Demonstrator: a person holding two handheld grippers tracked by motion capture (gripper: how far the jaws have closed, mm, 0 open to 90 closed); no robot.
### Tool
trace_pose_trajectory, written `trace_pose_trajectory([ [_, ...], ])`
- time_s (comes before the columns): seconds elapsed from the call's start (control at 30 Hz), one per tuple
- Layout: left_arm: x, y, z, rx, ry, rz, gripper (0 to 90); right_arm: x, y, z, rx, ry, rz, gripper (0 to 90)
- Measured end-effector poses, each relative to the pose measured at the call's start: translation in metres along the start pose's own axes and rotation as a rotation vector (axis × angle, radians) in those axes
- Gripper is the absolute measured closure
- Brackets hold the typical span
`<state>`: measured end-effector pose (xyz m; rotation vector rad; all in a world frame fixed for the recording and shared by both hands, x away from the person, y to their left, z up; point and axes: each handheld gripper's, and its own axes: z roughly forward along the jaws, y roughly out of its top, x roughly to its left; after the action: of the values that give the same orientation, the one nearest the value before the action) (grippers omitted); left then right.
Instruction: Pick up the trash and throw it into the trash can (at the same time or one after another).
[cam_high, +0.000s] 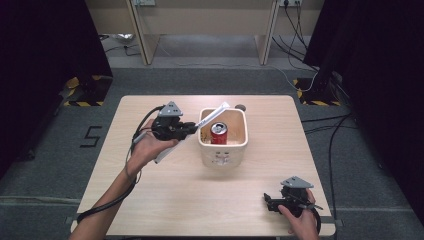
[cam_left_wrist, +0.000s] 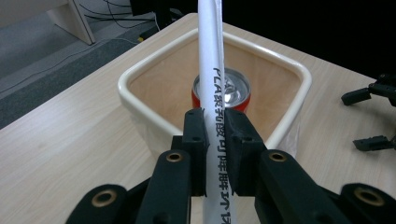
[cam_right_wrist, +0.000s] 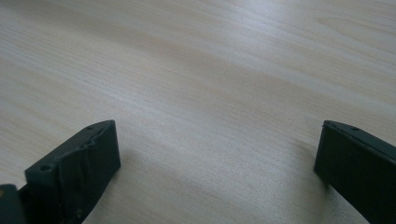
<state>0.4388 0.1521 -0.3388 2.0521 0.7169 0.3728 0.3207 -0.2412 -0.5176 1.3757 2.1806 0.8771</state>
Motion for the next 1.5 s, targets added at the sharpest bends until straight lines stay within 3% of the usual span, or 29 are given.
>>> trace_pose_trajectory([
  [0.47, -0.012, 0.031, 0.038, -0.012, -0.044, 0.005, 79.2, 0.0, 0.0, 0.0, 0.001, 0.003, 0.001, 0.2],
  [0.87, -0.02, 0.051, 0.06, -0.023, -0.065, 0.015, 79.2, 0.0, 0.0, 0.0, 0.001, 0.005, -0.001, 0.2],
  [1.5, -0.027, 0.069, 0.086, -0.031, -0.071, 0.021, 79.1, 0.0, 0.0, 0.0, 0.002, 0.005, -0.003, 0.2],
])
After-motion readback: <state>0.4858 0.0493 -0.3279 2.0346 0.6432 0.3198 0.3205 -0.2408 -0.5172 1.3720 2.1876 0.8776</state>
